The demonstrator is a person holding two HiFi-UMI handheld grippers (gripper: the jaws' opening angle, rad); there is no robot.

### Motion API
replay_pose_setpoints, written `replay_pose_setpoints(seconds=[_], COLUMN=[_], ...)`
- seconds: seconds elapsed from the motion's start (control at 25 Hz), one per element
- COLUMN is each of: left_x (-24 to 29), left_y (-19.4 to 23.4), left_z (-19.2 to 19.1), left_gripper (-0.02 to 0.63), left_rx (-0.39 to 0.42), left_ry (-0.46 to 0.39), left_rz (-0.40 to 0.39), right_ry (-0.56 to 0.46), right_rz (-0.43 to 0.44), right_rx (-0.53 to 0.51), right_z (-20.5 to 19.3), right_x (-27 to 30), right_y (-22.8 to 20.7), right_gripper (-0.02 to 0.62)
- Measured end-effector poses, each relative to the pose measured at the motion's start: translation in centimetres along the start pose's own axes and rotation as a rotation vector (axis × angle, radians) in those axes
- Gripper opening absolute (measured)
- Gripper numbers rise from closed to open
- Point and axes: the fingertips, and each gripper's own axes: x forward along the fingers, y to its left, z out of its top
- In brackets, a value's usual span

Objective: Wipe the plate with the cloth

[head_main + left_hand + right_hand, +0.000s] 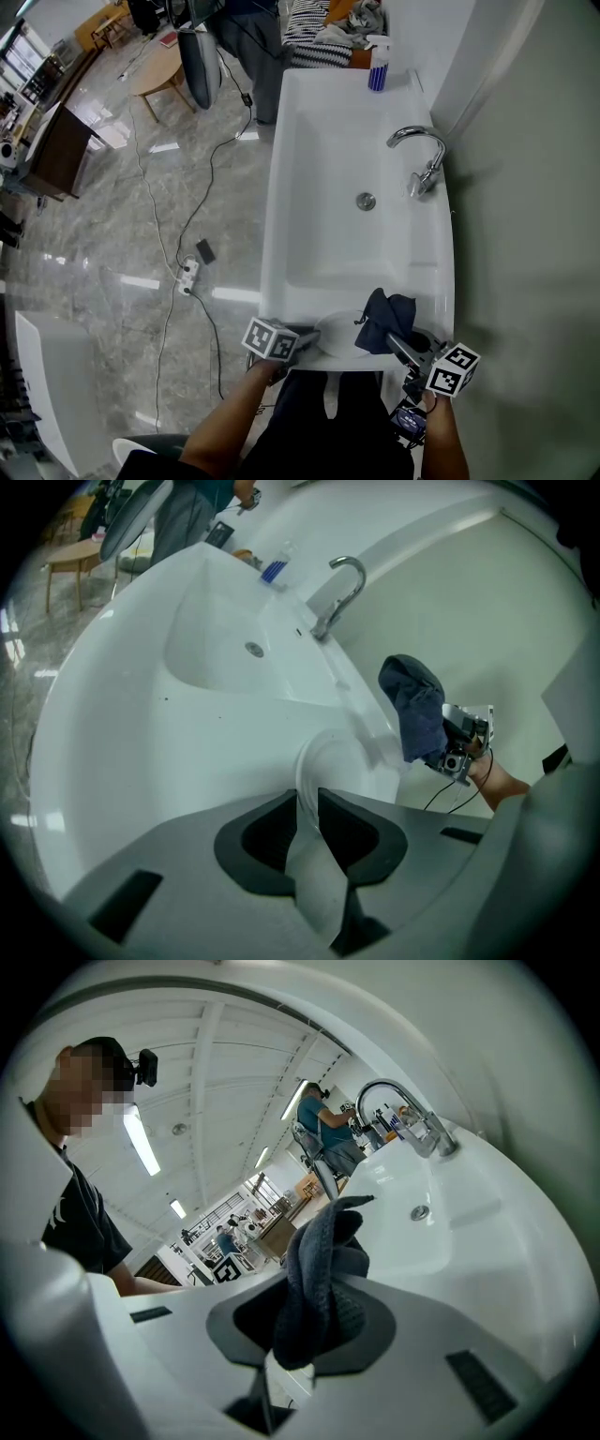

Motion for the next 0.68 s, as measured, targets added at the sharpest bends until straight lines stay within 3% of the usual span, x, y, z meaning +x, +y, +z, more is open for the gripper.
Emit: replay_pose_setpoints(seconds=[0.2,0.36,0.68], left_x=[-2.0,-4.0,-8.1], left_y=[0.5,-0.3,-5.0], left_z=[0.6,1.7,2.9], left_gripper=[0.066,0.064,0.008], left_rx=[0.047,0.087,0.326], left_ry=[-0.055,-0.157,-0.409], left_rz=[0.064,0.067,0.042], right_ry=[0.007,-0.019,-0.094], right_rz=[-0.006,0.007,0.043], right_rx=[0.000,-0.028,-0.090], right_z=[-0.3,0.2,0.9], right_x=[-0.1,-0.5,-2.0], right_y=[-0.3,0.2,2.7], right_gripper=[0.055,0.055,0.055])
